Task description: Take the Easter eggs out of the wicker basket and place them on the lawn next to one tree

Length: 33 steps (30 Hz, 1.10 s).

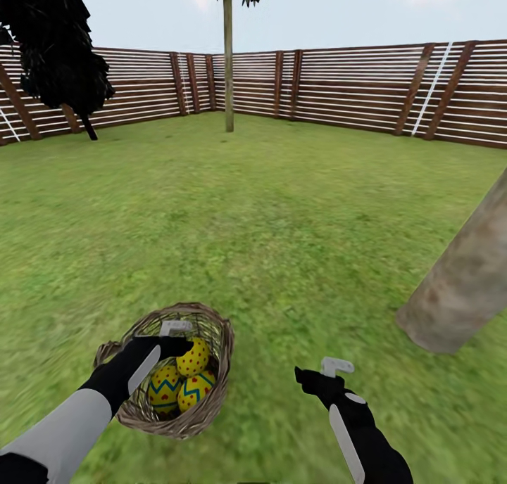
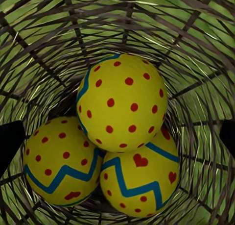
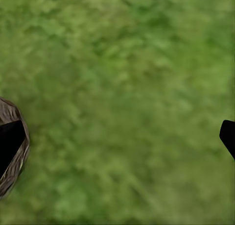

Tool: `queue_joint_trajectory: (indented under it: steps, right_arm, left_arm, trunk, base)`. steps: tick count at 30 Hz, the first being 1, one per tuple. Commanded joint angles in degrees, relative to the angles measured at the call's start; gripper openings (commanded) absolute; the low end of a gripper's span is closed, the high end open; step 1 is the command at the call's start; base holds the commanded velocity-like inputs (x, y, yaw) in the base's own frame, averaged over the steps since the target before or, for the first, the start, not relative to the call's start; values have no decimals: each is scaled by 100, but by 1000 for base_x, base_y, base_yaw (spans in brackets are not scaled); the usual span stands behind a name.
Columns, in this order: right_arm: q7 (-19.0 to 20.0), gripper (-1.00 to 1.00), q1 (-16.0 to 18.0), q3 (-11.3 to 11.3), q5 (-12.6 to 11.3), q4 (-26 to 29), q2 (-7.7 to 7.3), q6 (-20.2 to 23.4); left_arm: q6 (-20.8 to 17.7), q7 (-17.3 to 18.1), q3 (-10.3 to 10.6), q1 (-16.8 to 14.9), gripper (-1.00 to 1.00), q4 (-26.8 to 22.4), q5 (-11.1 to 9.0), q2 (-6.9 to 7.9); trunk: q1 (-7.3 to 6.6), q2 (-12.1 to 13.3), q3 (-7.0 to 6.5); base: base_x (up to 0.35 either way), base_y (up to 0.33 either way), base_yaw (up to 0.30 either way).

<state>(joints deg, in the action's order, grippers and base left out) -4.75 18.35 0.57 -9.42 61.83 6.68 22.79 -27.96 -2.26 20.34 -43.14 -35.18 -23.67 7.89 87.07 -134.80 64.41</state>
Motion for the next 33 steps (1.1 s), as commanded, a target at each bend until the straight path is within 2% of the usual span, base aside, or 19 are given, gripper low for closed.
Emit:
queue_joint_trajectory:
  steps: [1, 10, 18, 21, 33]
  right_arm:
    - [-45, 100, 2, 6, -60, 10, 0, 23]
    - [-52, 100, 2, 4, -60, 14, -3, 23]
    - [-52, 100, 2, 4, -60, 14, -8, 31]
    - [-53, 100, 2, 4, -60, 18, -8, 32]
    - [-53, 100, 2, 4, -60, 22, -6, 28]
  left_arm:
    - [-10, -25, 33, -5, 100, -3, -37, 8]
    - [216, -36, 19, -100, 100, 143, -41, -17]
    - [771, -23, 20, -472, 100, 1057, -35, -47]
    - [838, -21, 27, -526, 100, 1187, -37, -49]
    - [900, -20, 47, -563, 100, 1254, -41, -51]
  trunk:
    - [-1, -2, 12]
    - [-1, -2, 78]
    - [-1, -2, 135]
    - [-1, -2, 148]
    - [-1, -2, 157]
  base:
    - [0, 0, 0]
    - [0, 0, 0]
    - [0, 0, 0]
    - [0, 0, 0]
    - [0, 0, 0]
